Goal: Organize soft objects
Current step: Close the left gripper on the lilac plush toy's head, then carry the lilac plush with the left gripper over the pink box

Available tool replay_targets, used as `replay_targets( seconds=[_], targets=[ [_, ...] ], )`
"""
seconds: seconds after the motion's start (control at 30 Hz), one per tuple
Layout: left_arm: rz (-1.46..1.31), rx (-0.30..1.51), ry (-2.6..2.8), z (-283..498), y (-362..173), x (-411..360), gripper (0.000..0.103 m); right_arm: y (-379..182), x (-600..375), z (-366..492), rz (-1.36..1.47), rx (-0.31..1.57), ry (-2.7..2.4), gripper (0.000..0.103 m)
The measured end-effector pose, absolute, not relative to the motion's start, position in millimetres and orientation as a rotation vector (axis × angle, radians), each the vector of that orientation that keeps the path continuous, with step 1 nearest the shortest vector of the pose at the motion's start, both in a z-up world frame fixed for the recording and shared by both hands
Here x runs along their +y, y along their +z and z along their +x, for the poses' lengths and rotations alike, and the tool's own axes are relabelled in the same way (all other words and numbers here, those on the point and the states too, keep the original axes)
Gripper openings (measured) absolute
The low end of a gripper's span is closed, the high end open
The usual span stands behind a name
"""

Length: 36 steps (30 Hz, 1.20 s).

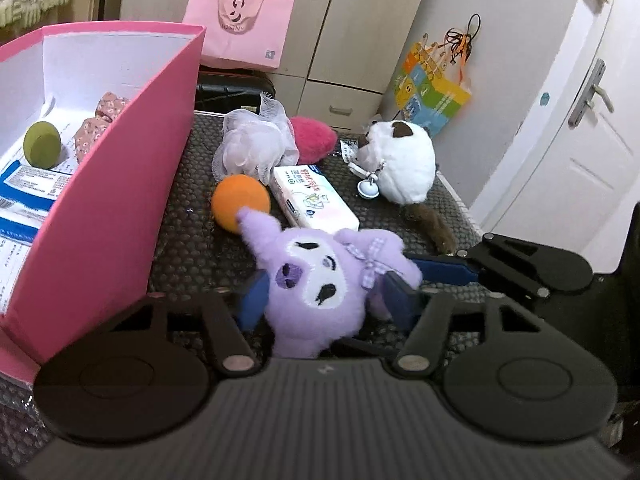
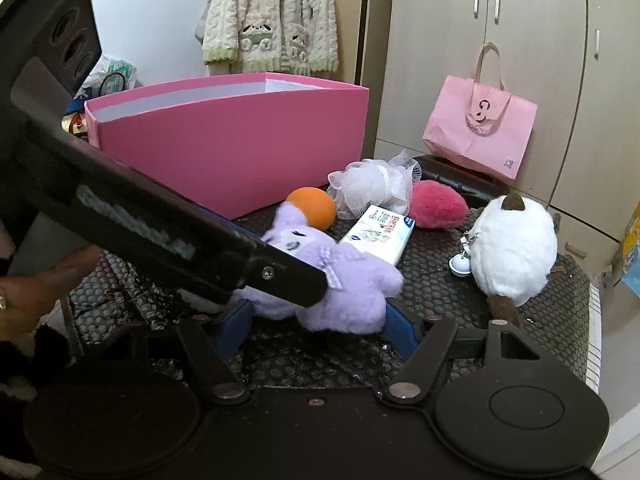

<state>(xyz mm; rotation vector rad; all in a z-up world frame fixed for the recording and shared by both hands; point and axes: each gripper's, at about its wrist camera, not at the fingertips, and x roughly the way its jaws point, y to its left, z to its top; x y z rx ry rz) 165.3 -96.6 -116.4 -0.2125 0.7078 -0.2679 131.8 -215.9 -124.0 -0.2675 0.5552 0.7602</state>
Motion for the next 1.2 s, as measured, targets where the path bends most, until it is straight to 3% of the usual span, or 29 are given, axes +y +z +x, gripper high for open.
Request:
replay_targets(
  seconds=[0.33,0.7,1.2],
  targets=[
    [-0.064,0.678,-0.281,159,-120,-106,0.047,-130,-219,132,-0.183,0.603,0.719,0.061],
    [-0.007,0.661,-0.357,136,-104,-105,0.047,-119,-221,108,-0.133,0.621,0.675,0.061],
    [-0.054,0.82,-0.479,104,-79,-67,0.047,-92,-205,68,-0.034,0.763,0.663,0.062]
  ],
)
